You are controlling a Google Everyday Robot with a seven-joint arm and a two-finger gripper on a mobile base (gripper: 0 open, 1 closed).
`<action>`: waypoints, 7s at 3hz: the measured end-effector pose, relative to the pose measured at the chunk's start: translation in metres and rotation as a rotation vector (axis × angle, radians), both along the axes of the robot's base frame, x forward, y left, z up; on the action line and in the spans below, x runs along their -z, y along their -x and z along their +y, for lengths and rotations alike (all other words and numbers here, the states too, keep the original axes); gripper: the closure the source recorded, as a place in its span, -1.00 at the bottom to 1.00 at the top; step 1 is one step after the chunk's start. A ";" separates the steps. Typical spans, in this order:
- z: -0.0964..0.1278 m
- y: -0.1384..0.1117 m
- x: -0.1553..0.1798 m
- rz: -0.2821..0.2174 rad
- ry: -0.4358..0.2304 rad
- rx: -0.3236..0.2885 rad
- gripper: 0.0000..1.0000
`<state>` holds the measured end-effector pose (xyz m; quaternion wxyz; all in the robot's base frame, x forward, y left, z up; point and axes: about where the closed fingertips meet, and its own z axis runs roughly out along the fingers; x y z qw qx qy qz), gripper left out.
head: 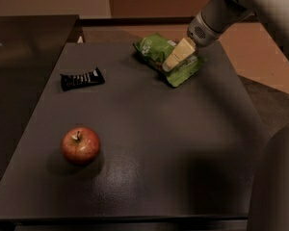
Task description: Move green rice chip bag near apple
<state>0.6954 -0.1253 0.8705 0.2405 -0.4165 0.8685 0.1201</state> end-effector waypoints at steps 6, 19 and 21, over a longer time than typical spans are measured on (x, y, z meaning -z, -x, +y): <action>0.001 -0.001 0.004 -0.033 0.104 -0.073 0.77; 0.180 0.173 -0.064 0.106 -0.252 -0.556 -0.30; 0.183 0.173 -0.063 0.107 -0.253 -0.561 -1.00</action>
Offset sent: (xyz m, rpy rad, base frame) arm 0.0189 -0.0036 -0.0222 -0.0768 -0.0130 0.0330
